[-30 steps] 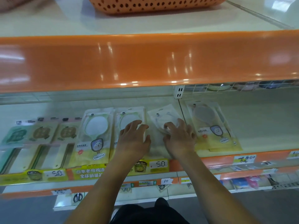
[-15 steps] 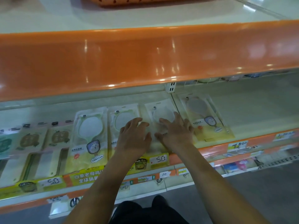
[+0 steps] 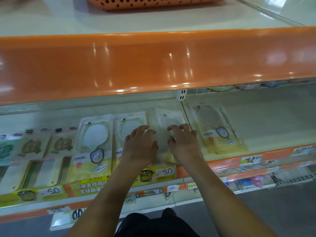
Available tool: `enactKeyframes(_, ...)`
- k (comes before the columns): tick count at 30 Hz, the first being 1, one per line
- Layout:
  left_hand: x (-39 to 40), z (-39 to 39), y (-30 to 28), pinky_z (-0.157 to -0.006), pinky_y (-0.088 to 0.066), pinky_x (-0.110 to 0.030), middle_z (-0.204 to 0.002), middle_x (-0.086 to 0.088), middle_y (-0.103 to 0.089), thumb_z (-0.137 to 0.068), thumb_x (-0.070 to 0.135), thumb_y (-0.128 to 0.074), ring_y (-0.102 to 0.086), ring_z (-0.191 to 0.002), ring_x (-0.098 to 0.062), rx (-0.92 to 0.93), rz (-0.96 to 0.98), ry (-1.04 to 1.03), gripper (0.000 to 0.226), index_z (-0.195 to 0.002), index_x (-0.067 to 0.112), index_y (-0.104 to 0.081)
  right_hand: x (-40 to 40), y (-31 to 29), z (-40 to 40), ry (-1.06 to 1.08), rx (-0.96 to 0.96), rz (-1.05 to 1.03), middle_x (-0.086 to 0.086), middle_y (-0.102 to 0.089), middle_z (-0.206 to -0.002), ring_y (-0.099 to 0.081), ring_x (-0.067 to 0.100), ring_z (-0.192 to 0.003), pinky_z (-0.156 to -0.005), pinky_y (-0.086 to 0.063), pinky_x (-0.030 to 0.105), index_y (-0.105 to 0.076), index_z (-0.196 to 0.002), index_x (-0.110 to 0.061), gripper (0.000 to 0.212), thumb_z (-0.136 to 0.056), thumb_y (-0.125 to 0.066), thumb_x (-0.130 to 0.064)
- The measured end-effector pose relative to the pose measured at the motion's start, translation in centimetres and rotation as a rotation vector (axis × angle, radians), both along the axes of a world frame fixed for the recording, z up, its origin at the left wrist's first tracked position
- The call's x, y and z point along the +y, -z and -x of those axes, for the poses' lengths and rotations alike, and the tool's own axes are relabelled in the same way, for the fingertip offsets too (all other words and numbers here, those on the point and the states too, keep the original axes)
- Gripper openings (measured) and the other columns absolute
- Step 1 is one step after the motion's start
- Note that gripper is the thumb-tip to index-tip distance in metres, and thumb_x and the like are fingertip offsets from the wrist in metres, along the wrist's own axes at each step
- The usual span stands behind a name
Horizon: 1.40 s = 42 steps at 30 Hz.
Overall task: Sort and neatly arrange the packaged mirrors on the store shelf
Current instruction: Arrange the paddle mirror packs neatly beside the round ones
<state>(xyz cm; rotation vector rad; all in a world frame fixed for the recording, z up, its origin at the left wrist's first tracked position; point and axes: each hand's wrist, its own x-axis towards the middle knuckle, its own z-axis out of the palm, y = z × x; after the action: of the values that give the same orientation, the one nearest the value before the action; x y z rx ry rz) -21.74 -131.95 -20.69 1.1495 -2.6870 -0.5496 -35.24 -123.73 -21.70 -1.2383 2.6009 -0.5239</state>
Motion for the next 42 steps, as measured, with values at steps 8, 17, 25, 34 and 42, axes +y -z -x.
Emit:
enactKeyframes(8, -1.8, -2.7, -0.5, -0.108, -0.028, -0.037, -0.147, 0.004, -0.037, -0.091, 0.035, -0.052, -0.034, -0.135, -0.02, 0.004, 0.016, -0.072, 0.042, -0.132, 0.028, -0.05, -2.4, -2.8, -3.0, -0.022, -0.002, 0.064, 0.0, -0.039, -0.131, -0.038, 0.032, -0.109, -0.082, -0.032, 0.032, -0.049, -0.129, -0.036, 0.038, -0.092, -0.05, -0.026)
enactKeyframes(17, -4.7, -8.4, -0.7, -0.107, -0.027, -0.037, -0.145, 0.003, -0.038, -0.09, 0.038, -0.053, -0.033, -0.135, -0.02, 0.001, 0.031, -0.135, 0.042, -0.131, 0.028, -0.048, -6.1, -3.2, -8.7, -0.072, 0.026, 0.051, 0.001, -0.039, -0.13, -0.039, 0.034, -0.108, -0.088, -0.035, 0.036, -0.051, -0.129, -0.035, 0.037, -0.092, -0.051, -0.03)
enactKeyframes(25, -6.7, -11.9, 0.1, -0.104, -0.029, -0.037, -0.146, 0.002, -0.038, -0.09, 0.039, -0.05, -0.035, -0.134, -0.021, -0.024, 0.04, -0.13, 0.041, -0.13, 0.028, -0.05, -7.6, -2.1, -12.2, -0.062, 0.057, -0.031, -0.001, -0.037, -0.139, -0.036, 0.031, -0.116, -0.093, -0.035, 0.035, -0.051, -0.13, -0.037, 0.036, -0.094, -0.049, -0.032)
enactKeyframes(34, -7.7, -13.9, 0.7, -0.107, -0.027, -0.038, -0.147, 0.0, -0.036, -0.089, 0.035, -0.051, -0.03, -0.136, -0.021, -0.035, 0.009, -0.051, 0.042, -0.129, 0.026, -0.05, -7.6, -0.6, -14.0, 0.03, 0.105, -0.11, 0.001, -0.037, -0.136, -0.035, 0.032, -0.117, -0.093, -0.034, 0.036, -0.052, -0.122, -0.036, 0.031, -0.092, -0.052, -0.041)
enactKeyframes(42, -7.6, -14.6, 1.0, -0.099, -0.032, -0.036, -0.134, 0.001, -0.044, -0.092, 0.037, -0.046, -0.037, -0.128, -0.02, -0.03, 0.07, 0.021, 0.032, -0.118, 0.022, -0.055, -7.4, 0.3, -14.9, 0.076, 0.122, -0.132, 0.001, -0.034, -0.139, -0.036, 0.035, -0.12, -0.097, -0.034, 0.042, -0.048, -0.127, -0.038, 0.039, -0.089, -0.052, -0.047)
